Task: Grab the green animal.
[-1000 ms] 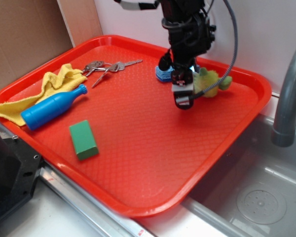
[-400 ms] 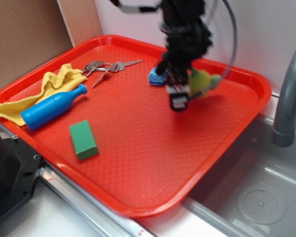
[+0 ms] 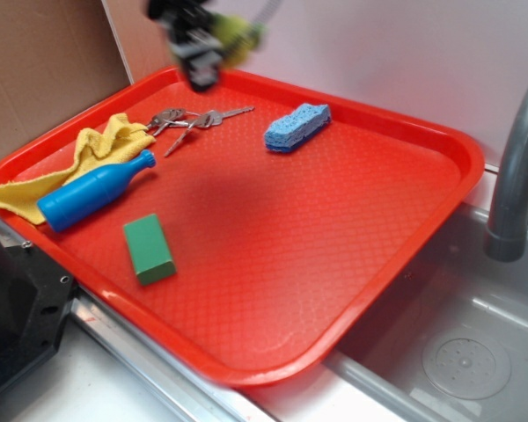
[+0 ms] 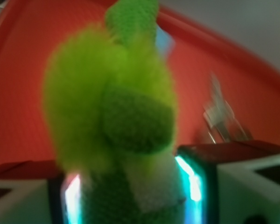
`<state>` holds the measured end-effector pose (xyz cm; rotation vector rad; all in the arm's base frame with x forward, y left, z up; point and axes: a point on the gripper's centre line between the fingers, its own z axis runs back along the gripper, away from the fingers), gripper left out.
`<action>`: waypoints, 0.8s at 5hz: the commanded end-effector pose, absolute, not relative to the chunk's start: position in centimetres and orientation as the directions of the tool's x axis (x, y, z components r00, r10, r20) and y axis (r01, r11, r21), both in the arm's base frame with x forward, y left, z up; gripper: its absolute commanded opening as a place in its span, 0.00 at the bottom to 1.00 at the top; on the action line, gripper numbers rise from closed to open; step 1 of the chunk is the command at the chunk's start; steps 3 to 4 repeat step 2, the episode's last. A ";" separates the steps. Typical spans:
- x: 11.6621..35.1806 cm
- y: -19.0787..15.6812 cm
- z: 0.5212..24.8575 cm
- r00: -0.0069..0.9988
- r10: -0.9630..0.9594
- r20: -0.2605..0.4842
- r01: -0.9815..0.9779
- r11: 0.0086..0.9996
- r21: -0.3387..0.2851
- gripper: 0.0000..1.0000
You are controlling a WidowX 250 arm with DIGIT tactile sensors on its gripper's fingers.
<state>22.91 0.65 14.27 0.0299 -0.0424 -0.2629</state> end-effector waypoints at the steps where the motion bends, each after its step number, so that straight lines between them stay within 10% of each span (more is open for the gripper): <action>1: 17.7 -0.4 19.7 0.985 0.125 0.120 -0.124 0.992 -0.017 0.00; 4: 16.7 -0.4 21.7 0.984 0.101 0.149 -0.097 0.995 -0.038 0.00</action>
